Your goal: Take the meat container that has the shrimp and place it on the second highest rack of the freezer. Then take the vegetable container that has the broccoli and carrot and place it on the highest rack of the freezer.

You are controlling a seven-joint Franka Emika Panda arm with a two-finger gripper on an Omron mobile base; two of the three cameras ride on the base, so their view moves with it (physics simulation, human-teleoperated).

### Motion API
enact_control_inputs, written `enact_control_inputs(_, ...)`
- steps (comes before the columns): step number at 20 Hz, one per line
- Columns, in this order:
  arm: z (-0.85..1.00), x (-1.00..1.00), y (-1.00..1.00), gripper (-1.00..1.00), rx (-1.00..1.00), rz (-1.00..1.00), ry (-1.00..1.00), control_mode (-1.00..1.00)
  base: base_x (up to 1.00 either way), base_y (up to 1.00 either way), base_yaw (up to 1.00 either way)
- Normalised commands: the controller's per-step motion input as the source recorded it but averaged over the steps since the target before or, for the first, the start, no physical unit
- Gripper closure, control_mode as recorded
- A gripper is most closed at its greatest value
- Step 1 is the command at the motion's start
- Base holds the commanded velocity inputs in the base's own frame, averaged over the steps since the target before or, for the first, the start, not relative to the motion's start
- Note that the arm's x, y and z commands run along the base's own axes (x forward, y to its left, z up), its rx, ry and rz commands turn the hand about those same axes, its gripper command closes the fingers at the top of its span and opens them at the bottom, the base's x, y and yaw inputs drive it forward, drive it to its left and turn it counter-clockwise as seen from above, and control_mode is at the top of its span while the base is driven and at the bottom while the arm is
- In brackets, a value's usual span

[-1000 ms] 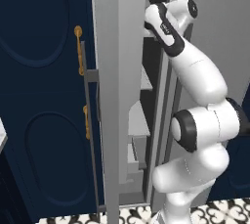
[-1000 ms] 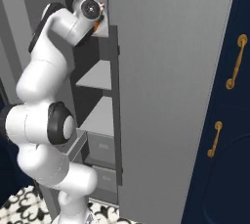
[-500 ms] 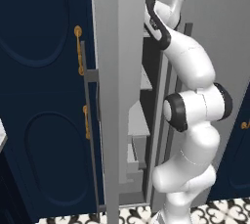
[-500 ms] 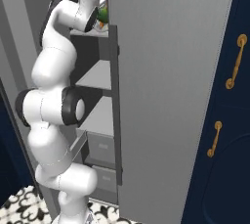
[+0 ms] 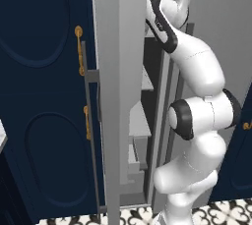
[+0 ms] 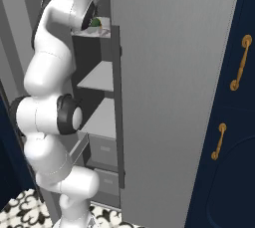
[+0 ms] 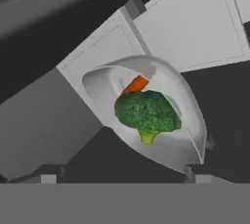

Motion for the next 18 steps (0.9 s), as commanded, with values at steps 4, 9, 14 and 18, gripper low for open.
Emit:
enact_control_inputs(4,-0.64,-1.0,-0.14,-1.0,0.0,-0.03,-0.13,-1.0,0.0,0.0,0.0)
enact_control_inputs(9,-0.41,-1.0,-0.45,-1.0,0.0,-0.04,-0.04,-1.0,0.0,0.0,0.0)
enact_control_inputs(14,0.08,-1.0,-0.59,-1.0,0.0,0.03,0.0,-1.0,0.0,0.0,0.0)
enact_control_inputs(18,0.14,-1.0,-0.43,-1.0,-0.11,0.18,0.0,-1.0,0.0,0.0,0.0)
